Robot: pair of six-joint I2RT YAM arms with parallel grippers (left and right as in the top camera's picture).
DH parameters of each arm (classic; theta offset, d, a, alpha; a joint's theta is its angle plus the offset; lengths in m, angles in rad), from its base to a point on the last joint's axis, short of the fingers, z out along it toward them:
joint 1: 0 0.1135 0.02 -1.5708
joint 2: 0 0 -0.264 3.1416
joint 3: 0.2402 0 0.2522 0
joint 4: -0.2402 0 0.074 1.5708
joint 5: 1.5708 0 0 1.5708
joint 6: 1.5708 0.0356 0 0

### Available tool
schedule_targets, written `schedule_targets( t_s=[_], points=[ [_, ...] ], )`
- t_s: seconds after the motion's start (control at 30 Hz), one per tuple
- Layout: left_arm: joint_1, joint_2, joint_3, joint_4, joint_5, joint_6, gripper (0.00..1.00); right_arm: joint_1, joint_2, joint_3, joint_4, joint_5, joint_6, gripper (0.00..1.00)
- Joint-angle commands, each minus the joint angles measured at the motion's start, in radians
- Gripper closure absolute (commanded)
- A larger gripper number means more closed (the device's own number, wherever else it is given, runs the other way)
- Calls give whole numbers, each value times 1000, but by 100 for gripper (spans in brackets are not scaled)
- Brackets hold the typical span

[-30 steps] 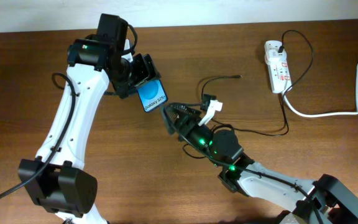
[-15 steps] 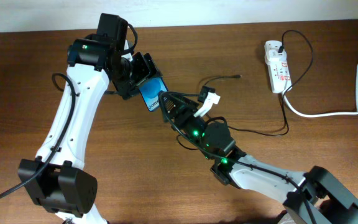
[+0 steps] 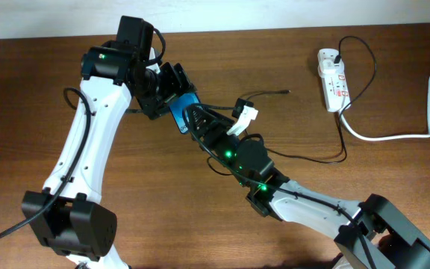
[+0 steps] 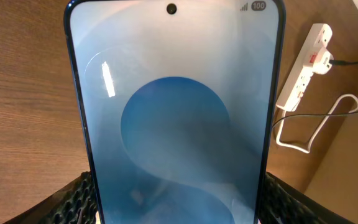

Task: Plug charger to phone and switch on socket

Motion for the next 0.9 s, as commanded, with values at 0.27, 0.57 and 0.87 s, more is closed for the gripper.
schedule_targets(
  t_s=[0.27, 0.57, 0.87],
  points=[
    [-3, -4, 7, 3, 22, -6, 62, 34, 66, 68, 7, 16, -10, 51],
    [-3, -4, 7, 3, 22, -7, 62, 34, 66, 71, 6, 15, -10, 64],
    [-3, -4, 7, 3, 22, -6, 61, 34, 66, 71, 6, -42, -11, 84]
  ],
)
